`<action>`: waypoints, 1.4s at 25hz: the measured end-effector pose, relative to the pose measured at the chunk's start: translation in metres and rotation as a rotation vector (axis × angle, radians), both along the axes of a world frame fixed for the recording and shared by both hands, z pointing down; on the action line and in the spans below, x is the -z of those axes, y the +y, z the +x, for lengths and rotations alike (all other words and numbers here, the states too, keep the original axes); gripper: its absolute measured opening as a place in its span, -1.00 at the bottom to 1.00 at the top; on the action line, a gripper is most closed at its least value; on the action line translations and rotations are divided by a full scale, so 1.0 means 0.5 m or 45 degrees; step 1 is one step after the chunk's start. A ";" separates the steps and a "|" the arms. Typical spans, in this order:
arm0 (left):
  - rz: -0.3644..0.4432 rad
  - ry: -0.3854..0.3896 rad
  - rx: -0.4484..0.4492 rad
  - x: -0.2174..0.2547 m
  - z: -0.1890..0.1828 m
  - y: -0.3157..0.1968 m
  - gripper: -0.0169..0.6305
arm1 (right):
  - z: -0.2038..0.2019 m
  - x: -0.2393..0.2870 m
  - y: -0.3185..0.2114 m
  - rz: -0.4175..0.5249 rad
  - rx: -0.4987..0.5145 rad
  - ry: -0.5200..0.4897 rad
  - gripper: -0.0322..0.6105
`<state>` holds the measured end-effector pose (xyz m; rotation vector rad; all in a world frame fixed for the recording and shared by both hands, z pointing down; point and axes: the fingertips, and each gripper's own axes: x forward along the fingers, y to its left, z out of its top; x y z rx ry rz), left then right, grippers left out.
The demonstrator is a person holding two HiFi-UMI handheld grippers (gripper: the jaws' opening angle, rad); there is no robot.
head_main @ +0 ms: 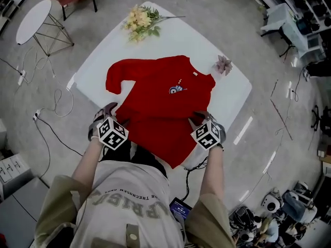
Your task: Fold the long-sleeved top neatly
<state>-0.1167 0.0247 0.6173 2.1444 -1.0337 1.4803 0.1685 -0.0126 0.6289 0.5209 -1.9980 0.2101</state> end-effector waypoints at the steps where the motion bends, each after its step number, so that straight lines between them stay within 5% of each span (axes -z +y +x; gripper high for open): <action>1: -0.010 0.018 0.000 0.006 -0.002 -0.007 0.12 | 0.001 0.009 -0.007 0.022 -0.023 -0.014 -0.69; 6: -0.069 0.159 0.049 0.044 -0.023 -0.037 0.12 | -0.001 0.059 -0.037 0.080 -0.128 -0.127 -0.84; 11: -0.233 0.058 -0.151 0.006 -0.009 -0.032 0.04 | 0.001 0.087 -0.046 0.106 -0.188 -0.189 -0.84; 14: -0.273 -0.076 -0.252 -0.024 -0.017 -0.016 -0.33 | -0.003 0.095 -0.048 0.121 -0.207 -0.207 -0.84; 17: -0.124 -0.146 -0.273 0.002 -0.024 -0.028 -0.85 | 0.000 0.097 -0.047 0.142 -0.196 -0.183 -0.84; 21: 0.067 -0.135 -0.294 0.080 -0.041 -0.028 -0.87 | -0.003 0.106 -0.029 0.157 -0.182 -0.202 -0.84; 24: -0.039 -0.074 -0.293 0.067 -0.057 0.011 -0.87 | -0.004 0.082 -0.012 0.156 -0.140 -0.157 -0.84; 27: -0.147 -0.191 -0.272 0.014 -0.100 0.040 -0.85 | -0.011 0.048 0.007 0.111 -0.122 -0.113 -0.84; 29: -0.217 -0.252 -0.287 0.012 -0.123 0.064 -0.49 | -0.015 0.039 0.025 0.048 -0.086 -0.093 -0.66; 31: -0.216 -0.147 -0.296 0.049 -0.102 0.081 -0.36 | -0.015 0.054 0.033 0.026 -0.060 -0.101 -0.40; 33: -0.143 0.000 -0.339 0.087 -0.038 0.081 -0.36 | -0.022 0.085 0.023 0.061 -0.055 -0.140 -0.39; 35: -0.106 0.022 -0.437 0.079 0.031 0.083 -0.37 | -0.041 0.095 0.020 0.065 -0.014 -0.150 -0.39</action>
